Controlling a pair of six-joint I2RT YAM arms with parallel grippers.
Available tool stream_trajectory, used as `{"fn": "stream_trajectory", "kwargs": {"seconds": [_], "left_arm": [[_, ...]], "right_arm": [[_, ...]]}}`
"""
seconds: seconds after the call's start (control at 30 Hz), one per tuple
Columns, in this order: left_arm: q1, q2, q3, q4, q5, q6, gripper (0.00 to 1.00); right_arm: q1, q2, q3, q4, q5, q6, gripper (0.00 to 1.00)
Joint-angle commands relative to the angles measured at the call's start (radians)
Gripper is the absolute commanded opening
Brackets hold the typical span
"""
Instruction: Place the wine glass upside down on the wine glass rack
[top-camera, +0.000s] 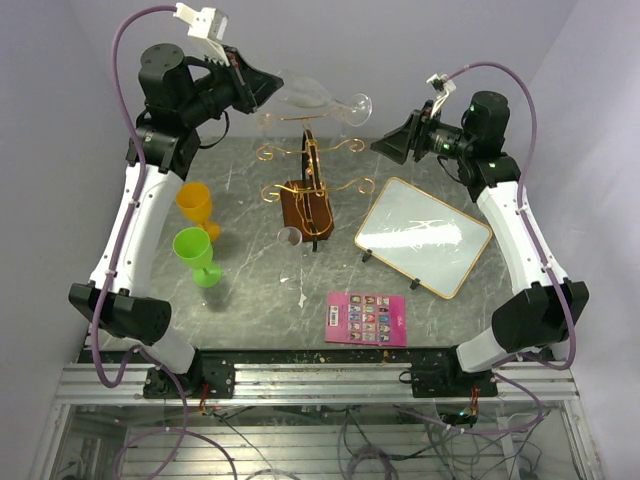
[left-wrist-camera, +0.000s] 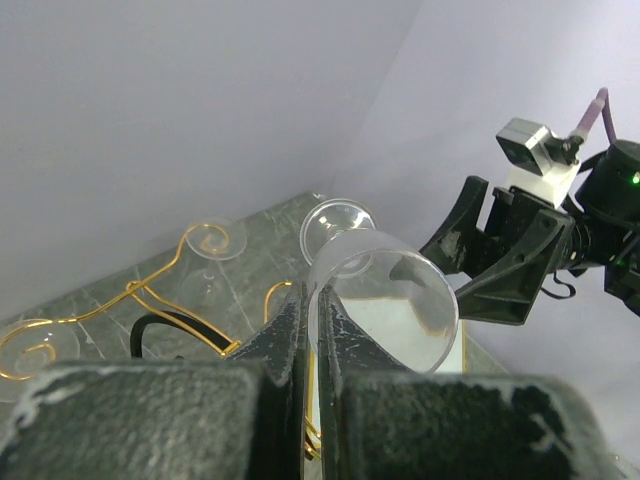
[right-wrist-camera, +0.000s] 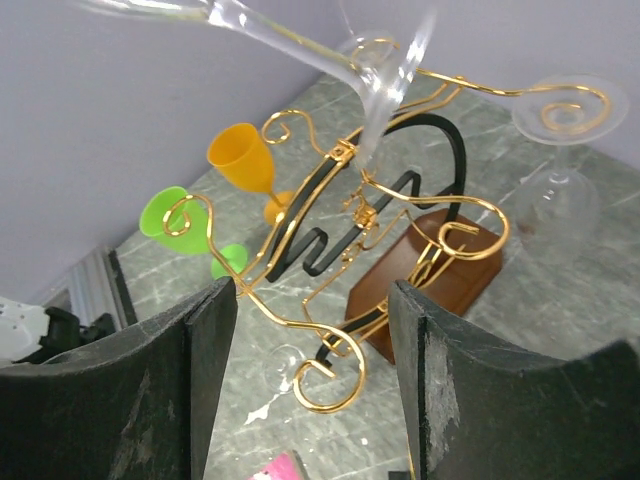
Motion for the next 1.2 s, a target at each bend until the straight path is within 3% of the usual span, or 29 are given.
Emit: {"fn": "stream_trajectory", "kwargs": {"seconds": [0.0,0.3,0.67,0.93,1.17], "left_arm": [[-0.034,0.0,0.021,0.024,0.025,0.039,0.07],[-0.064,-0.01,0.018,0.014,0.047,0.07,0.07],[-0.084,-0.015,0.008,0.02,0.076,0.081,0.07],[-0.094,-0.02,0.007,0.013,0.076,0.103,0.07],[-0.101,-0.017,0.008,0.006,0.077,0.116,0.07]], "right_arm": [[0.0,0.01,-0.015,0.147,-0.058,0.125,0.62],[0.001,0.034,0.012,0.154,0.018,0.171,0.58],[0.001,0.034,0.023,0.161,0.056,0.204,0.46],[0.001,0.041,0.031,0.151,0.093,0.216,0.31],[0.001,0.046,0.033,0.145,0.116,0.226,0.26]]}}
